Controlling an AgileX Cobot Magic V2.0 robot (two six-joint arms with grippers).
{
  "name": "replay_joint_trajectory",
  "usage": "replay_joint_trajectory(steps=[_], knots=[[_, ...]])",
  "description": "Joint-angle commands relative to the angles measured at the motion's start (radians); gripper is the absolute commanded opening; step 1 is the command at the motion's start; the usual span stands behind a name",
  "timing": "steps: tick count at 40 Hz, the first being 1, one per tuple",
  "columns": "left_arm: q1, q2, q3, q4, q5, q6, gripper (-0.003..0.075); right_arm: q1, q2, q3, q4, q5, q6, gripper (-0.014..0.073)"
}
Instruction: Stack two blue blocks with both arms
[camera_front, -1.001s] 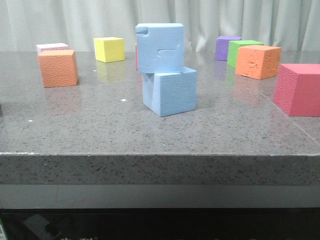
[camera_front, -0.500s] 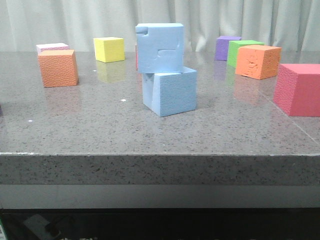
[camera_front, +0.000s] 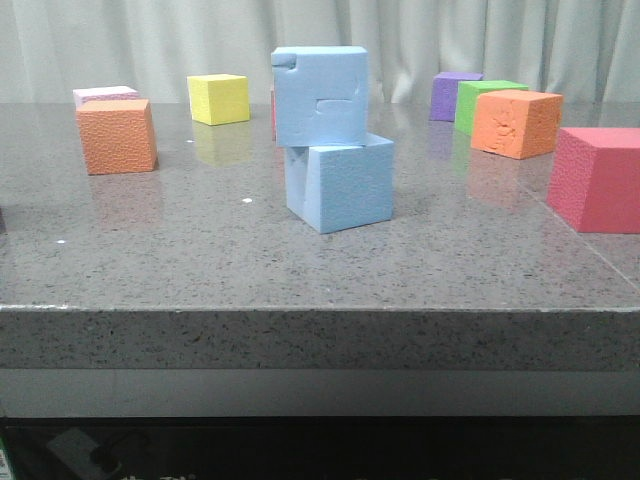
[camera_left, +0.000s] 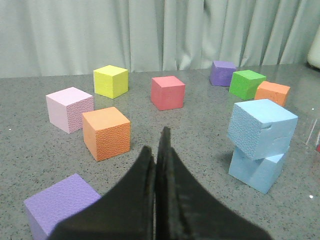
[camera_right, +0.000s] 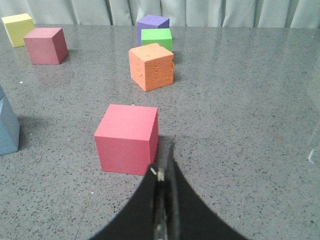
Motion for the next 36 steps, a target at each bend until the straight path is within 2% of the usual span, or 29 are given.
replay_joint_trajectory(steps=[1,8,15,25,36], knots=[[0.002,-0.001,-0.006,0.0,-0.089,-0.002,-0.0018,0.001,0.009,-0.027,0.003,-0.082,-0.01,-0.0071],[0.045,-0.095,0.106,-0.014,-0.087,-0.002,-0.0018,0.001,0.009,-0.027,0.003,-0.082,-0.01,-0.0071],[0.179,-0.274,0.246,-0.081,-0.082,-0.002,-0.0018,0.001,0.009,-0.027,0.003,-0.082,-0.01,-0.0071],[0.346,-0.464,0.387,-0.084,-0.075,-0.002,-0.0018,0.001,0.009,-0.027,0.003,-0.082,-0.01,-0.0071],[0.372,-0.499,0.452,-0.038,-0.073,-0.002,-0.0018,0.001,0.009,-0.027,0.003,-0.081,-0.01,-0.0071]])
